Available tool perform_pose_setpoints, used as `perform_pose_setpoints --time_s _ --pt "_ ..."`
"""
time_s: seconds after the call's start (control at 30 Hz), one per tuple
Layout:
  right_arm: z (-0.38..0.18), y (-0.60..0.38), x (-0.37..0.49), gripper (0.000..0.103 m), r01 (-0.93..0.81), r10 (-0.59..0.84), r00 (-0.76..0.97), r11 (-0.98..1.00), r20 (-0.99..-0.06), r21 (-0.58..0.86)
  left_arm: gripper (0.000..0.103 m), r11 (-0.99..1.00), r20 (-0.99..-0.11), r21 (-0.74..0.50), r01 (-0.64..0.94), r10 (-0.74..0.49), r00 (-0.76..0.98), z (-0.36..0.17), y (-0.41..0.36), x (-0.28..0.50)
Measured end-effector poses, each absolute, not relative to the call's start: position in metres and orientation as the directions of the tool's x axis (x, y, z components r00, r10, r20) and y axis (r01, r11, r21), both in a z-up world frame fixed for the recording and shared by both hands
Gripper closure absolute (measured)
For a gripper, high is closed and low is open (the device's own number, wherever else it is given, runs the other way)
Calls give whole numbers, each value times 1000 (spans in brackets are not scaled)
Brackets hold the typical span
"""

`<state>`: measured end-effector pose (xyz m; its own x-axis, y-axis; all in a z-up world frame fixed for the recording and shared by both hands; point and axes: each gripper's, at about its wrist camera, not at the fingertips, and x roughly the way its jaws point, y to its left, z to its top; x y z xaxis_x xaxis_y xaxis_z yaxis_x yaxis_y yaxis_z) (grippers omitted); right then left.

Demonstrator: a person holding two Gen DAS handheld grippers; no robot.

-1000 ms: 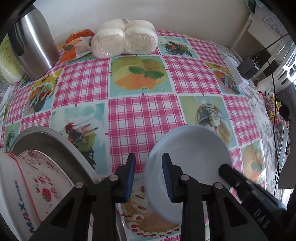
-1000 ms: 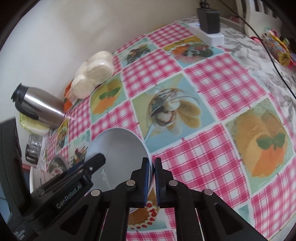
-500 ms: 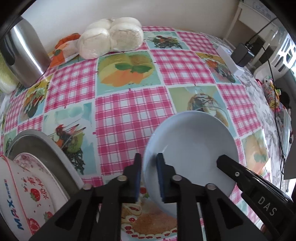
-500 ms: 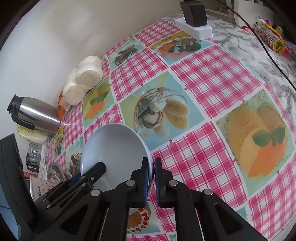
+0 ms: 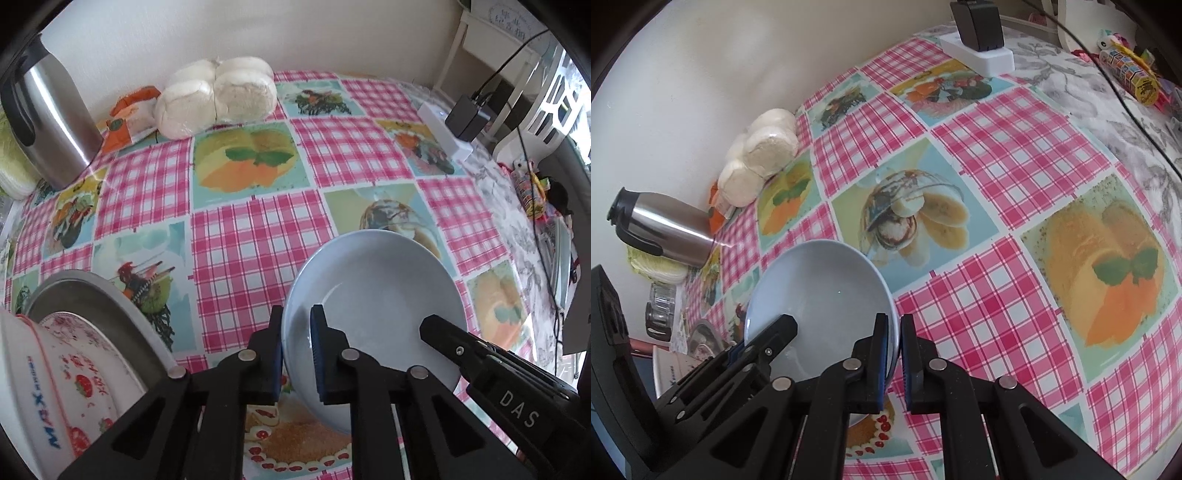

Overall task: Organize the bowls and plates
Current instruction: 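Carry the round white bowl with the right tool over the stack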

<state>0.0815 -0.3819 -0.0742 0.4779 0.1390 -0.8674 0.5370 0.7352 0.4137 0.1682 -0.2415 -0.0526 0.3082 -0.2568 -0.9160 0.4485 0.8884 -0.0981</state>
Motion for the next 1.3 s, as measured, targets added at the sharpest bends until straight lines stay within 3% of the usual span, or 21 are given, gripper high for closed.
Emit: perform_pose_setpoints --time_s 0.6,1.3 --pt "15 -343 60 93 420 89 637 793 -766 442 89 898 -828 -155 412 -345 441 32 -195 146" --pt "70 -279 50 92 330 66 726 839 -684 431 89 899 -737 -264 349 -421 529 75 -113 117"
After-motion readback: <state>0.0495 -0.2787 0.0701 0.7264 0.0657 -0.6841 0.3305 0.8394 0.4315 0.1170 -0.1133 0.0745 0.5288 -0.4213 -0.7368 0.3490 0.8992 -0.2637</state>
